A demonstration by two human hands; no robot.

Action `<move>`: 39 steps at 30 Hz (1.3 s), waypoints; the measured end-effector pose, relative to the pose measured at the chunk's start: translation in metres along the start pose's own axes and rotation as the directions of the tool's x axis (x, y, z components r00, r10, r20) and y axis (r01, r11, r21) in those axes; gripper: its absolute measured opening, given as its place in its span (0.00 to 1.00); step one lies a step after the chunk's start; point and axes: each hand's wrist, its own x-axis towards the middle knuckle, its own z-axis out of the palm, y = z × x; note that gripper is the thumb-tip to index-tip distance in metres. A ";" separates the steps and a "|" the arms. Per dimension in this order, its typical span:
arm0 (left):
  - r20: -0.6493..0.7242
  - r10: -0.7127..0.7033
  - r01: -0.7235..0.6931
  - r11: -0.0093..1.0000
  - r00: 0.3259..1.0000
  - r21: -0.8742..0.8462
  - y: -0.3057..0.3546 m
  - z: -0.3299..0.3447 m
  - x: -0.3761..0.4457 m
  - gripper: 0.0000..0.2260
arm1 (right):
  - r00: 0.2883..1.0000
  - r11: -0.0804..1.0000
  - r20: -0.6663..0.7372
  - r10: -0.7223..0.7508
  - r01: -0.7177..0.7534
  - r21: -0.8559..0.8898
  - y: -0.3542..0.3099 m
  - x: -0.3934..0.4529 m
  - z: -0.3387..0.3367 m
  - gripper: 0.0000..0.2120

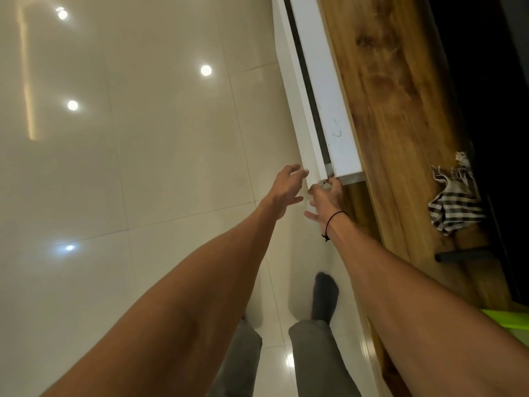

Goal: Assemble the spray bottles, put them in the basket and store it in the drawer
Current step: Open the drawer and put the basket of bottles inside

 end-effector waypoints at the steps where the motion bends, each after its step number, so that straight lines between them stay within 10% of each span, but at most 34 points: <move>1: 0.000 -0.006 0.006 1.000 1.000 0.003 -0.003 0.001 0.000 0.23 | 1.000 1.000 0.000 -0.003 0.003 -0.014 0.001 0.000 0.002 0.27; 8: -0.003 -0.012 0.012 1.000 1.000 -0.005 -0.010 -0.004 0.004 0.23 | 0.990 0.954 -0.028 -0.138 0.125 -0.272 0.007 0.005 0.018 0.11; 21: -0.135 0.005 -0.001 1.000 0.991 0.024 -0.031 -0.073 0.008 0.24 | 0.976 0.863 0.118 -0.183 0.216 -0.456 0.014 -0.017 0.080 0.34; 39: -0.283 -0.025 0.001 0.997 0.959 -0.083 -0.069 -0.164 -0.005 0.21 | 0.959 0.809 0.265 -0.099 0.233 -0.540 0.034 -0.043 0.165 0.28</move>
